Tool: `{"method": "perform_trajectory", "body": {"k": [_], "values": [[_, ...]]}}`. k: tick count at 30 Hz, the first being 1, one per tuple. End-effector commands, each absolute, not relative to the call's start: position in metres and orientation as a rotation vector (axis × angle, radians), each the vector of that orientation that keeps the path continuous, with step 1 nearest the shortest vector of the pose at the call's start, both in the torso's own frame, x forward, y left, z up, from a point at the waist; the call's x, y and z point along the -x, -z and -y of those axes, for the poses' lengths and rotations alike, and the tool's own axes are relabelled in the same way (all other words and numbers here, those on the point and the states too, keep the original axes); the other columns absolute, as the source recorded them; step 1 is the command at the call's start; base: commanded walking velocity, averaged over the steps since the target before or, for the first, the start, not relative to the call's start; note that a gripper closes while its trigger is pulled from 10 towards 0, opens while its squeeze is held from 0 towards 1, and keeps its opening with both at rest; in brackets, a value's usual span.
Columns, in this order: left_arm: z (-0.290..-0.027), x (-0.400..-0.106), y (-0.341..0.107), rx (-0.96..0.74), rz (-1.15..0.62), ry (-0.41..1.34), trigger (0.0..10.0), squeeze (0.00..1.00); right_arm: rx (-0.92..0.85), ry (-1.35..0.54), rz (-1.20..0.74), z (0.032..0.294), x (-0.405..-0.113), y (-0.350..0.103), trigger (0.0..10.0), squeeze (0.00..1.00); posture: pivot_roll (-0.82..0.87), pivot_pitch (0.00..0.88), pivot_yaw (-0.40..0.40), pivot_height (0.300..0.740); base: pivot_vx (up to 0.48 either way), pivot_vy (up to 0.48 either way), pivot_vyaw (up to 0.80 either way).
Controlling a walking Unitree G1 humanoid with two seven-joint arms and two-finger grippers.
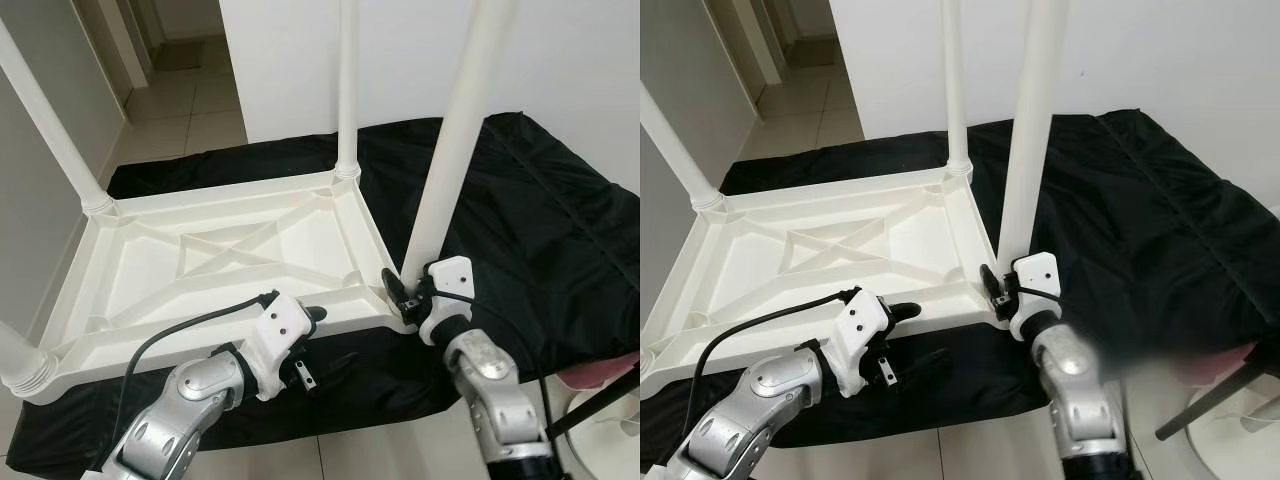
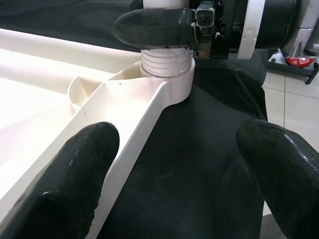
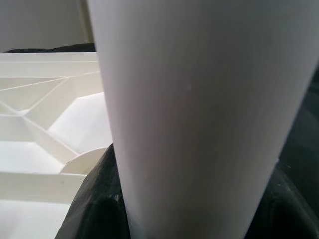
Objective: Building children table
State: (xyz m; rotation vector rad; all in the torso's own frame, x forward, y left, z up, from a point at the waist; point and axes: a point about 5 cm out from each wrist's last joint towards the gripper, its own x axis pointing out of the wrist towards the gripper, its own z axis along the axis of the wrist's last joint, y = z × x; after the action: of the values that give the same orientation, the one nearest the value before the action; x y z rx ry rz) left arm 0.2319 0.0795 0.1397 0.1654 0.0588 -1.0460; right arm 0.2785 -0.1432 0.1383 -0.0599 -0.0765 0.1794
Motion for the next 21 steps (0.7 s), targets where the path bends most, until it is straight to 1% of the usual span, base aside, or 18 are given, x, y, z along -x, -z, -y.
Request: {"method": "perform_trajectory", "body": {"k": [1,3,6,9,10,16,17,21], "values": [[-0.080,-0.230,-0.136,-0.168,-0.073,1.074,10.0,0.00,0.013,-0.075,0.004,0.141,-0.274,-0.124,10.0,0.00,-0.11,0.000,0.069,0.740,0.000,0.000,0.00],[-0.081,-0.230,-0.136,-0.168,-0.073,1.073,10.0,0.00,-0.016,-0.002,0.002,0.134,-0.271,-0.123,10.0,0.00,-0.11,0.000,0.066,0.740,0.000,0.000,0.00],[-0.081,-0.230,-0.136,-0.169,-0.073,1.073,10.0,0.00,-0.021,0.014,0.002,0.132,-0.270,-0.123,10.0,0.00,-0.11,0.000,0.066,0.740,0.000,0.000,0.00],[-0.080,-0.229,-0.136,-0.168,-0.073,1.073,10.0,0.00,-0.058,0.087,-0.019,0.122,-0.266,-0.121,10.0,0.00,-0.11,0.000,0.066,0.740,0.000,0.000,0.00],[-0.080,-0.229,-0.135,-0.168,-0.073,1.073,10.0,0.00,-0.059,0.086,-0.023,0.118,-0.265,-0.122,10.0,0.00,-0.11,0.000,0.066,0.740,0.000,0.000,0.00],[-0.080,-0.228,-0.135,-0.167,-0.075,1.077,10.0,0.00,-0.073,0.055,0.008,0.115,-0.264,-0.128,10.0,0.00,-0.11,0.001,0.069,0.740,0.000,0.000,0.00],[-0.080,-0.229,-0.135,-0.170,-0.075,1.080,10.0,0.00,-0.081,0.028,0.033,0.115,-0.264,-0.131,10.0,1.00,-0.11,0.001,0.069,0.740,0.000,0.000,0.00],[-0.080,-0.230,-0.136,-0.170,-0.071,1.080,10.0,0.00,-0.073,0.008,0.067,0.116,-0.263,-0.136,10.0,1.00,-0.11,0.002,0.069,0.740,0.000,0.000,0.00]]}}
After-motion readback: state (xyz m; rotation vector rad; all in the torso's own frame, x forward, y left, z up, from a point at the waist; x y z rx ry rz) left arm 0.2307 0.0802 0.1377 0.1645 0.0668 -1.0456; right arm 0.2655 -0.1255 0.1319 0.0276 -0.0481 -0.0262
